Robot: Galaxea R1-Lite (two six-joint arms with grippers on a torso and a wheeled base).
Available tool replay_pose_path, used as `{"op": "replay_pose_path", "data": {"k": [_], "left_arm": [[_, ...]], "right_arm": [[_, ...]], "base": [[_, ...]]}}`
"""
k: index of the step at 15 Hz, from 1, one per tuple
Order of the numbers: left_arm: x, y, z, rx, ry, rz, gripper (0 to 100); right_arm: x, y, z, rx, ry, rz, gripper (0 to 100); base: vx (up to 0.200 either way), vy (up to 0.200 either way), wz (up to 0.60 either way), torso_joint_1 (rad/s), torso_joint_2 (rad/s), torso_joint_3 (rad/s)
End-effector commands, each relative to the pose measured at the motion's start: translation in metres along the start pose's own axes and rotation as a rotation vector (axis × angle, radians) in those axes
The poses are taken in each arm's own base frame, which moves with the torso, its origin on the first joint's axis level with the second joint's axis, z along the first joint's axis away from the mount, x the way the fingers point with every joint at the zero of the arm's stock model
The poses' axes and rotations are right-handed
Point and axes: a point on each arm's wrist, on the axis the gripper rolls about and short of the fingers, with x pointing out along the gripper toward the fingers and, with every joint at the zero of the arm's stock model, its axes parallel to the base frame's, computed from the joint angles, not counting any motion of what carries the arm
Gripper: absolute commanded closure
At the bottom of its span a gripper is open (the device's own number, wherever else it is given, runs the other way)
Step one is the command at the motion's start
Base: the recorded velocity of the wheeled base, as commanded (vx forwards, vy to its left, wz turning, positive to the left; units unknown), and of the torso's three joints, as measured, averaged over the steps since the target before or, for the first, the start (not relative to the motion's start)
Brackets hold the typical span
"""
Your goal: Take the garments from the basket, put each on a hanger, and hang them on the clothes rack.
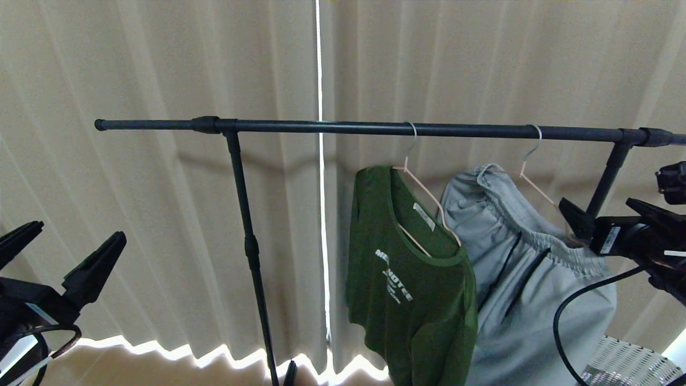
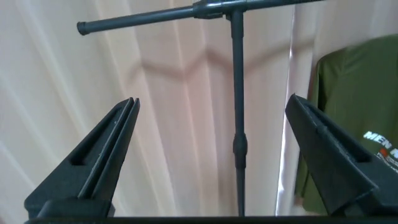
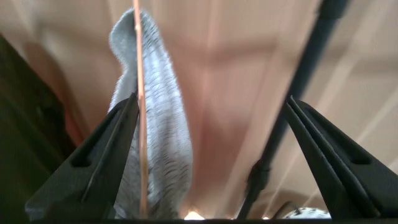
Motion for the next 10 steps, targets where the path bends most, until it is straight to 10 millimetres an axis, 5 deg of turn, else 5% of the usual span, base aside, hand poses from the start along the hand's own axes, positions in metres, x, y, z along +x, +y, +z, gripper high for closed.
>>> {"op": "replay_pose_path", "data": {"k": [1, 10], "left_arm": [[-0.013, 0.001, 0.000, 0.002, -0.014, 0.012, 0], [-0.116, -0.006, -0.029, -0.003, 0.189, 0.030, 0]], "right_arm": [[-0.014, -0.003, 0.011, 0.001, -0.056, 0.003, 0], [-0.046, -0.006, 0.006, -0.136, -0.069, 0.086, 0]], "base": [[0.000, 0.000, 0.00, 0.000, 0.00, 0.000], [0.000, 0.000, 0.00, 0.000, 0.00, 0.000]]}}
